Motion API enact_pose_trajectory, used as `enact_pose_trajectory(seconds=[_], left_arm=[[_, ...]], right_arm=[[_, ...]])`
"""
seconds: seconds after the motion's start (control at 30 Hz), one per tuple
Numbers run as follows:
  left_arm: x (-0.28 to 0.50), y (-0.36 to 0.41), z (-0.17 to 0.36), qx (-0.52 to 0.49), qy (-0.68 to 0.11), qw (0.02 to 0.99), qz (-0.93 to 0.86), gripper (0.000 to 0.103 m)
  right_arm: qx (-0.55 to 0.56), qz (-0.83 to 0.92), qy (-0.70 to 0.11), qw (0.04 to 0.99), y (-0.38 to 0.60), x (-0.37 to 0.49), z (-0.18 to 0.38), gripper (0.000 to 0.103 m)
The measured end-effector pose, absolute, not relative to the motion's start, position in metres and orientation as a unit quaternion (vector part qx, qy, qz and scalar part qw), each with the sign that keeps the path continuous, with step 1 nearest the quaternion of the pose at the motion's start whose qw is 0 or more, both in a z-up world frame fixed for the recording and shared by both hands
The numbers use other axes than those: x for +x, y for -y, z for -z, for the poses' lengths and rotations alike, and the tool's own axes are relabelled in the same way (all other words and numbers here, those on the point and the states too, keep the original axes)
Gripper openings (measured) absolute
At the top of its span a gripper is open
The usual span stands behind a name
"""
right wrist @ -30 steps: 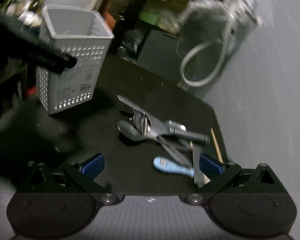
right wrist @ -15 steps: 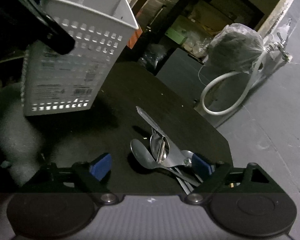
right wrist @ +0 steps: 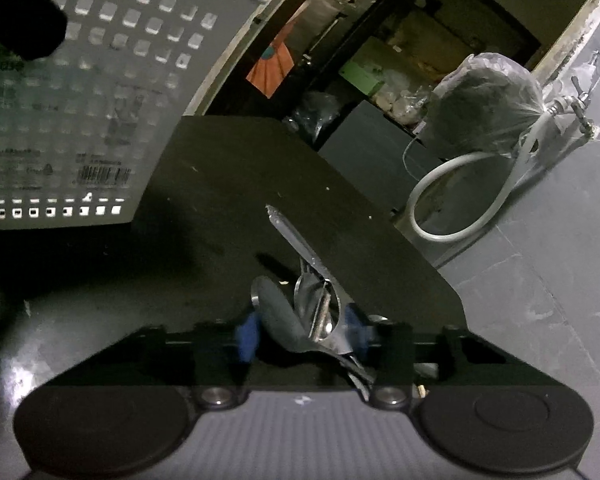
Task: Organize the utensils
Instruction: 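Grasp metal spoons and forks with the right tool while the left tool holds the caddy, then lift the utensils with the right tool and drop them into the caddy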
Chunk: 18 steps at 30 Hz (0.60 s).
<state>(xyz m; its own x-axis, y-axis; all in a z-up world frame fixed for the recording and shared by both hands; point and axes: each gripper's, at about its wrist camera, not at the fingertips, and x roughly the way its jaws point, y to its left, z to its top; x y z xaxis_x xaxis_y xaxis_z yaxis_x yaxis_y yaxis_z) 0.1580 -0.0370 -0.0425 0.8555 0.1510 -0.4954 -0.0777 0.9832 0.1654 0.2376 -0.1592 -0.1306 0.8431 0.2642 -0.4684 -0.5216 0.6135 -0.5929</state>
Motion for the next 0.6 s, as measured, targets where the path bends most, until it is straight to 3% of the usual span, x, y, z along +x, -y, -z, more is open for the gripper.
enact_pose_trajectory(seconds=[0.1, 0.4, 0.6], left_arm=[[0.157, 0.037, 0.043, 0.070, -0.262, 0.961, -0.059, 0.083], [0.157, 0.037, 0.042, 0.072, -0.261, 0.961, -0.058, 0.083], [0.156, 0.038, 0.043, 0.073, -0.259, 0.961, -0.058, 0.083]], right_arm=[[-0.387, -0.233, -0.167, 0.877, 0.159, 0.235, 0.134, 0.014], [-0.392, -0.247, -0.127, 0.877, 0.166, 0.221, 0.116, 0.005], [-0.297, -0.253, -0.119, 0.913, 0.188, 0.215, 0.063, 0.002]])
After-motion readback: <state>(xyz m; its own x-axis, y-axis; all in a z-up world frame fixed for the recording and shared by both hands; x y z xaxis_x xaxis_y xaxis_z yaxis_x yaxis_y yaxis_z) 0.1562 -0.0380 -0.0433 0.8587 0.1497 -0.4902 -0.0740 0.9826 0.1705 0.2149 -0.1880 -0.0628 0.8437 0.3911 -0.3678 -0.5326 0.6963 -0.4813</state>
